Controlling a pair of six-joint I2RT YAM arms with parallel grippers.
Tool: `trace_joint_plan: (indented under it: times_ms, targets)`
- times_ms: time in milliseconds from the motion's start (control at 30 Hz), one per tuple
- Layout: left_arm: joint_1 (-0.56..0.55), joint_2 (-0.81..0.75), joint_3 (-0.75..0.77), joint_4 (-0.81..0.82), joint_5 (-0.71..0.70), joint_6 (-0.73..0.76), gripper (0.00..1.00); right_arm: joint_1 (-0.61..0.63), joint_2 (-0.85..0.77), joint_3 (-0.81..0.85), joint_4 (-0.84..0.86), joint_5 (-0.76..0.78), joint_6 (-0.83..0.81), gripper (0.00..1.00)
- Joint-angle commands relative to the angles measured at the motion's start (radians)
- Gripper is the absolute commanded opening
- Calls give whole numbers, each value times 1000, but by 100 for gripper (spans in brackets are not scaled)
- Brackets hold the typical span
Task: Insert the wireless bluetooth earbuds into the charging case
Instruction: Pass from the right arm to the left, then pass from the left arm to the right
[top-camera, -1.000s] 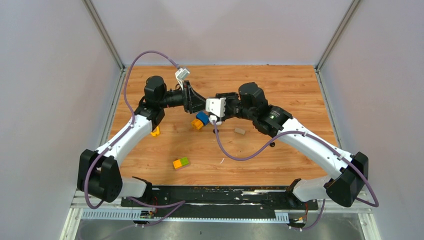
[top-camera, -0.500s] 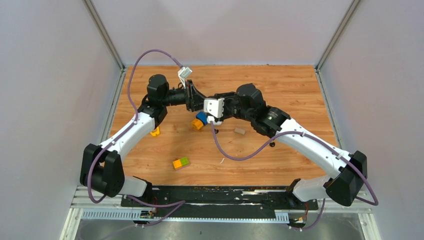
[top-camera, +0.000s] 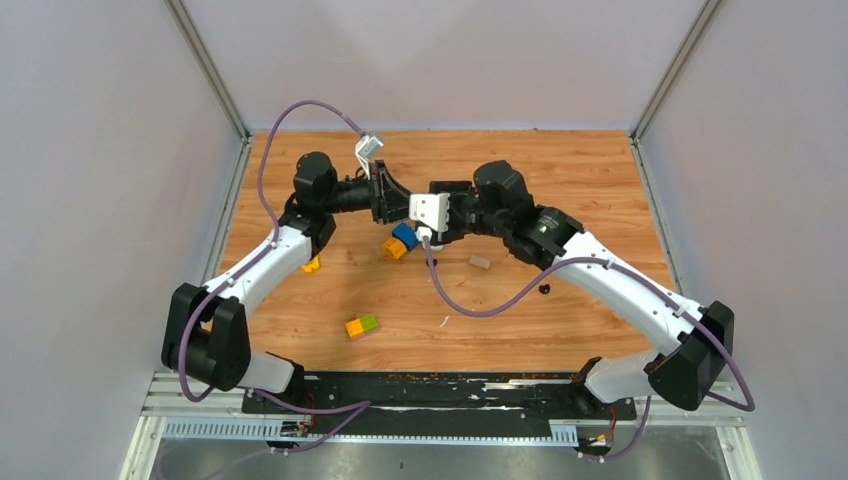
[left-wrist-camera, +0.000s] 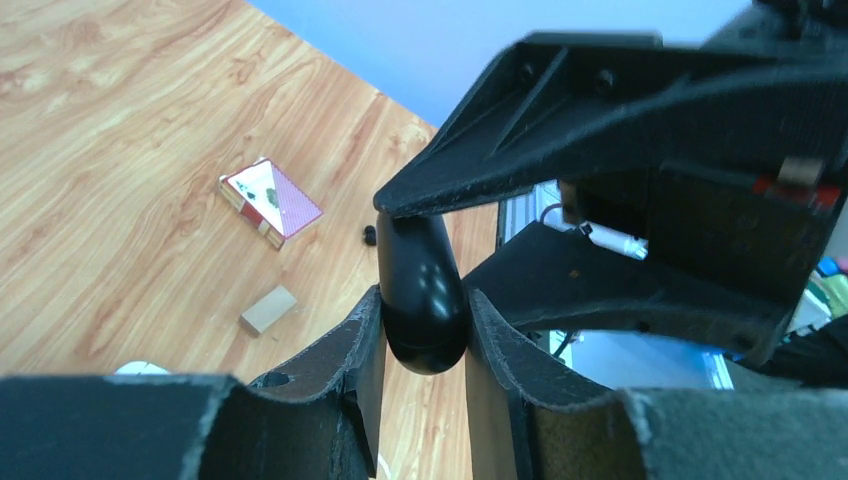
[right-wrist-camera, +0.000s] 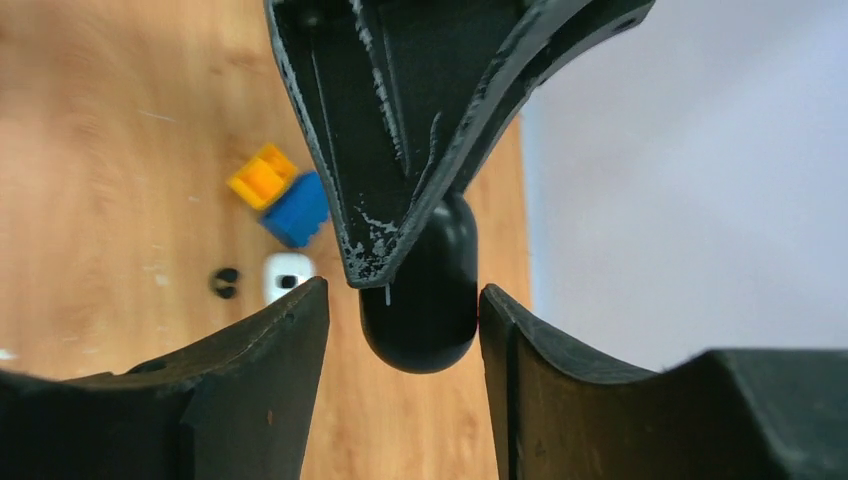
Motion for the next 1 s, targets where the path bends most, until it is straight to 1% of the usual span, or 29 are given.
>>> trace_joint_plan:
  times_ms: [0,67,200,300,367,567,833,867,967]
  targets:
    - [-7,-29,-87,346,89,-33,1,-81,28,189,-333,-340,133,58]
    - [-8,-49,-133,362,108,48,0,-124,54,266,-459,-421,196,61]
    - [-10,-94,-213,359,109,234,0,-203,139,435,-701,-568,212,60]
    - [-18,-94,-231,407,104,271,0,-225,211,548,-862,-632,177,59]
    - [-29,-93,-232,434,104,287,0,-226,254,592,-930,-649,175,58]
    - [-50,-91,-235,453,103,332,0,-229,296,609,-954,-714,195,54]
    - [-70,-88,-231,452,96,343,0,-229,315,610,-933,-718,227,47]
    - [-71,-86,-229,452,94,342,0,-231,318,608,-928,-718,233,45]
    - [-74,-83,-224,447,89,337,0,-234,325,606,-908,-719,251,34]
